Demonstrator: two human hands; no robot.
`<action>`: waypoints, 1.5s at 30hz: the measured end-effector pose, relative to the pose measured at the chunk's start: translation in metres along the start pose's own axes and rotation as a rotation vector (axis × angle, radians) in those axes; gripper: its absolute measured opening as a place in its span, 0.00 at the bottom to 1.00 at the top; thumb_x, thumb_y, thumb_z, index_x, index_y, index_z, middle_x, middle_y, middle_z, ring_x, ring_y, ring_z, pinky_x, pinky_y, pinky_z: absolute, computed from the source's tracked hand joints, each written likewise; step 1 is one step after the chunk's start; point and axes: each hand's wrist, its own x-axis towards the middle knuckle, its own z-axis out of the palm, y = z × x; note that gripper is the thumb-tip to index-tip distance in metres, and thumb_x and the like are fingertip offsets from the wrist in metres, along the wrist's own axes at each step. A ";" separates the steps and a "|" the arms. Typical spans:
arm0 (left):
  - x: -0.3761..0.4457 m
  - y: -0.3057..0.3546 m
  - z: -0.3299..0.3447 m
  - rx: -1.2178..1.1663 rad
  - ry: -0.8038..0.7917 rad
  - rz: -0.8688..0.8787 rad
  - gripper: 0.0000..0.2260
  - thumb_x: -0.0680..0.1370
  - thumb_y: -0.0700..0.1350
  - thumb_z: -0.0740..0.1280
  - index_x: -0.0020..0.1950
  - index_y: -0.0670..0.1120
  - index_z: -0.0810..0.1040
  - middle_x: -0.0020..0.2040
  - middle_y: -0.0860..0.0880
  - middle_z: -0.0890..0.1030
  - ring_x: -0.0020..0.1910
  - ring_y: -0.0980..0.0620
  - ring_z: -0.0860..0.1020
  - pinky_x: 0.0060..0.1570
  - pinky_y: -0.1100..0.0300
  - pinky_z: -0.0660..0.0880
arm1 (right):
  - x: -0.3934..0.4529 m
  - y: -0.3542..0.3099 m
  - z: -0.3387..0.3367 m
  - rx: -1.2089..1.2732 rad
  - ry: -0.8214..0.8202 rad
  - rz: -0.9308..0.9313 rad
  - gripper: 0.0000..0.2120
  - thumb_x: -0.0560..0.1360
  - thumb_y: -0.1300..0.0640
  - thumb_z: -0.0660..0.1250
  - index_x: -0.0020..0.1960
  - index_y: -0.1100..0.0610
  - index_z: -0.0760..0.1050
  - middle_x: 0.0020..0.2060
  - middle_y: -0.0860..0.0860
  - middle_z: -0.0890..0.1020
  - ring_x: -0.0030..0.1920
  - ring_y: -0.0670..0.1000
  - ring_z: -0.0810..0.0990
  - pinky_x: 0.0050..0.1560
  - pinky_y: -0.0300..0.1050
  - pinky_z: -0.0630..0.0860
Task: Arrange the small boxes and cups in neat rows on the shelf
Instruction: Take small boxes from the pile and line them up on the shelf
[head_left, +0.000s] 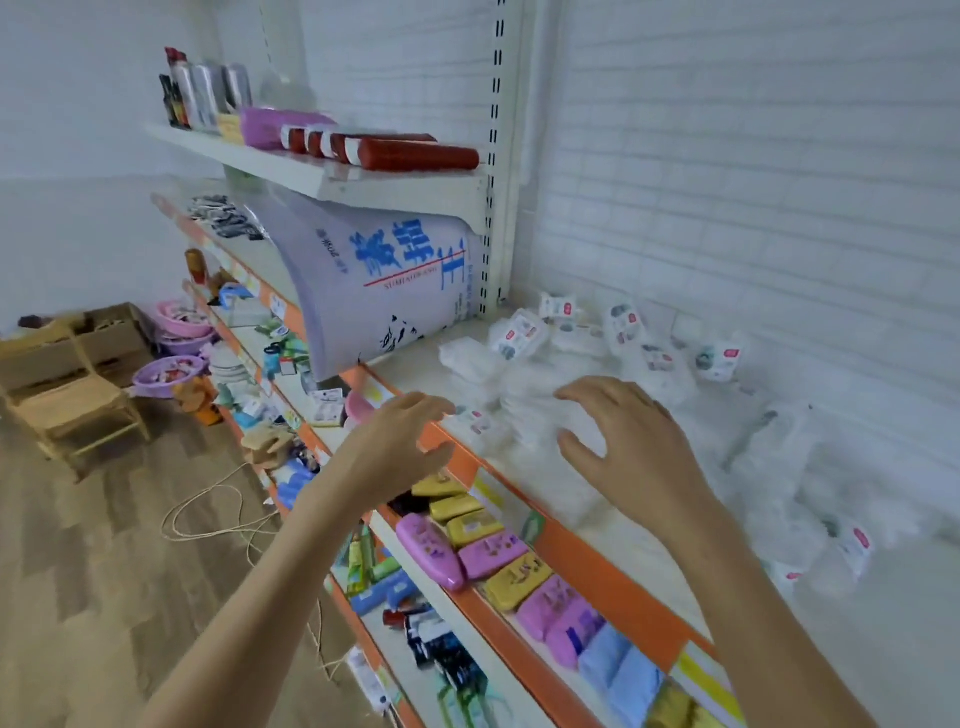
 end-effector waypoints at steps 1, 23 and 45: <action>0.022 -0.011 0.001 -0.005 -0.008 0.040 0.17 0.76 0.49 0.65 0.65 0.50 0.71 0.61 0.53 0.73 0.59 0.55 0.72 0.50 0.65 0.66 | 0.015 0.002 0.004 -0.018 0.025 0.014 0.15 0.74 0.53 0.66 0.60 0.52 0.74 0.58 0.47 0.77 0.59 0.51 0.73 0.56 0.46 0.69; 0.196 -0.119 0.042 -0.489 -0.203 0.462 0.16 0.72 0.55 0.69 0.53 0.46 0.76 0.45 0.56 0.79 0.43 0.62 0.73 0.43 0.75 0.67 | 0.121 0.021 0.063 0.378 -0.132 0.548 0.12 0.77 0.49 0.61 0.60 0.45 0.70 0.51 0.46 0.80 0.54 0.43 0.78 0.49 0.28 0.72; 0.179 -0.115 0.073 -0.681 -0.360 0.345 0.19 0.69 0.70 0.56 0.53 0.62 0.64 0.55 0.58 0.62 0.51 0.64 0.69 0.51 0.72 0.69 | 0.122 0.014 0.089 -0.050 -0.276 0.424 0.35 0.69 0.48 0.69 0.72 0.50 0.57 0.55 0.46 0.61 0.59 0.46 0.59 0.56 0.38 0.69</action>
